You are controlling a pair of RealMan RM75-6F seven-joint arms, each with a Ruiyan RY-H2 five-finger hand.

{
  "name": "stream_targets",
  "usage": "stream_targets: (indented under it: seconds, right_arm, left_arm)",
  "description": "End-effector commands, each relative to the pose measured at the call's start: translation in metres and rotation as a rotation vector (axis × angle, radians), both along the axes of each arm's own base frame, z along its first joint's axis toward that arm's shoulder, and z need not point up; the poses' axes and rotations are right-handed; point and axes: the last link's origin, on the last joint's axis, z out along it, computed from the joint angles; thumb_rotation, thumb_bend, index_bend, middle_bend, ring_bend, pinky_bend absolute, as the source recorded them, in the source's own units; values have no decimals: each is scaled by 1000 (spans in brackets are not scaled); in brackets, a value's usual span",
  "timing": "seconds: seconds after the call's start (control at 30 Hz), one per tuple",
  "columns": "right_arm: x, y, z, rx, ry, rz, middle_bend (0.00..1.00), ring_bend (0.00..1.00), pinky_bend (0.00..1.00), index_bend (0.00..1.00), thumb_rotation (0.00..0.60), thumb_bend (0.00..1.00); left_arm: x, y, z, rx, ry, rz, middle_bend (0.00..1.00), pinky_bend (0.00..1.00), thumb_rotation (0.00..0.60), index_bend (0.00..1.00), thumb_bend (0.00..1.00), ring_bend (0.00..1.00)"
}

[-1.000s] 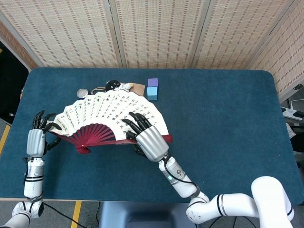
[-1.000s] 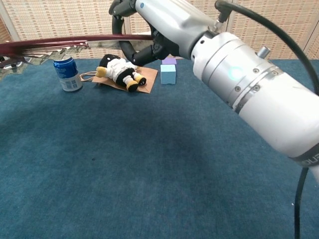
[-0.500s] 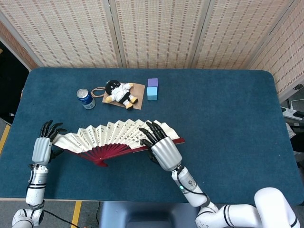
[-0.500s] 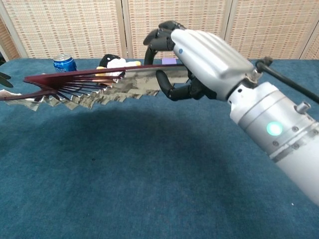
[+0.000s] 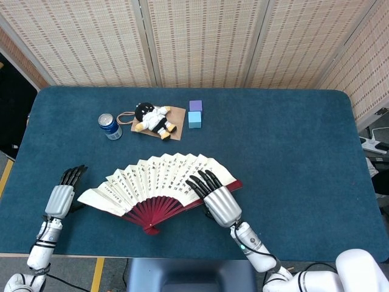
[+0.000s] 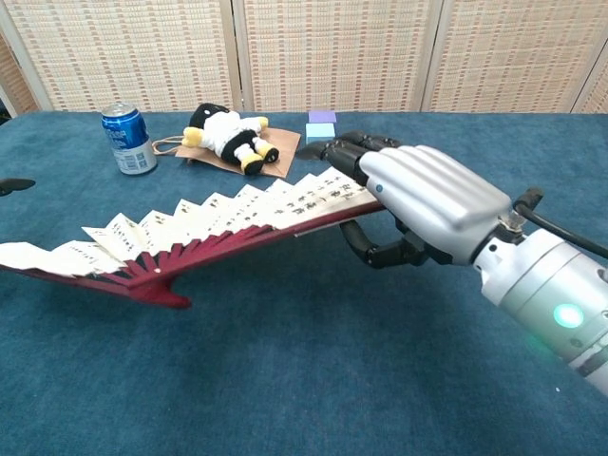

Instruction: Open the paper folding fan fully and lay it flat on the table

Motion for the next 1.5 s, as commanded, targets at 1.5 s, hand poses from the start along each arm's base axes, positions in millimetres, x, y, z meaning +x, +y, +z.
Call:
stream_targets:
  seconds: [1.5]
  right_arm:
    - [-169, 76, 198, -179, 258, -444, 0, 0, 0, 0, 600, 45]
  left_arm:
    - [51, -91, 129, 217, 187, -148, 0, 0, 600, 0, 426, 0]
